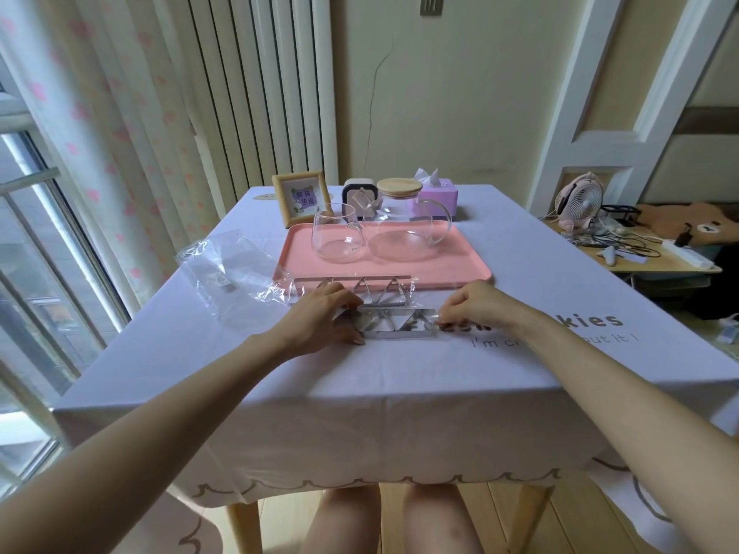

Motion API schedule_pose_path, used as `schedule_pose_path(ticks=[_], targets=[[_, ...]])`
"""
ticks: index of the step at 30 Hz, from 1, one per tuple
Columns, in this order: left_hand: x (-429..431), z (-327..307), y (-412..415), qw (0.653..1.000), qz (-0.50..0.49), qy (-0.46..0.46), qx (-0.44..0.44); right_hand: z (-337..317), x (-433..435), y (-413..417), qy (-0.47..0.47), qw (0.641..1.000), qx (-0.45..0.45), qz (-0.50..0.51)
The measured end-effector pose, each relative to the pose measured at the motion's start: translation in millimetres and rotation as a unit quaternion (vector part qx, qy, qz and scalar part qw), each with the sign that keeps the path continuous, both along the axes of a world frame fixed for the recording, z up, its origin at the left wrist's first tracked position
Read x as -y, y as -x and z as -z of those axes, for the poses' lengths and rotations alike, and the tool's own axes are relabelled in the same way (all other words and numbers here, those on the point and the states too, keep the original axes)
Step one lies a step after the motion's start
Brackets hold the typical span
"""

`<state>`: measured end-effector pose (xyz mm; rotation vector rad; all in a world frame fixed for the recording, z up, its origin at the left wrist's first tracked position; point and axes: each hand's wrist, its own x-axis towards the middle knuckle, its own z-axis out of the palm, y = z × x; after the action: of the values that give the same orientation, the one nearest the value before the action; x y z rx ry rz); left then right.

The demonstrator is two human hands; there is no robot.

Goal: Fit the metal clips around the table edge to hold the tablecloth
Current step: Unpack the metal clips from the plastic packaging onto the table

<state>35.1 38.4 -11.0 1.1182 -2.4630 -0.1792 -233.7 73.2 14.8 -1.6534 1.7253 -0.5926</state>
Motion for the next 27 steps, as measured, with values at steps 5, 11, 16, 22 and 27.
schedule_pose_path(ticks=[5, 11, 16, 22, 27], targets=[[0.1, -1.1, -11.4, 0.999, 0.016, -0.042, -0.029, -0.5, -3.9, 4.5, -0.004, 0.987, 0.158, 0.001], [-5.0, 1.9, -17.9, 1.000, 0.021, 0.002, -0.018, 2.6, -0.8, 10.2, -0.006, 0.986, 0.163, 0.024], [-6.3, 2.0, -27.9, 0.999, -0.033, 0.011, 0.009, 8.4, 2.6, 3.6, 0.029, 0.997, 0.059, 0.038], [-6.2, 5.2, -41.2, 0.993, -0.096, -0.029, -0.067, 6.0, -1.6, 13.7, -0.019, 0.984, 0.170, 0.059], [-6.5, 10.2, -38.6, 0.983, -0.144, -0.026, -0.110, 13.5, -7.4, 12.6, 0.046, 0.987, 0.155, -0.001]])
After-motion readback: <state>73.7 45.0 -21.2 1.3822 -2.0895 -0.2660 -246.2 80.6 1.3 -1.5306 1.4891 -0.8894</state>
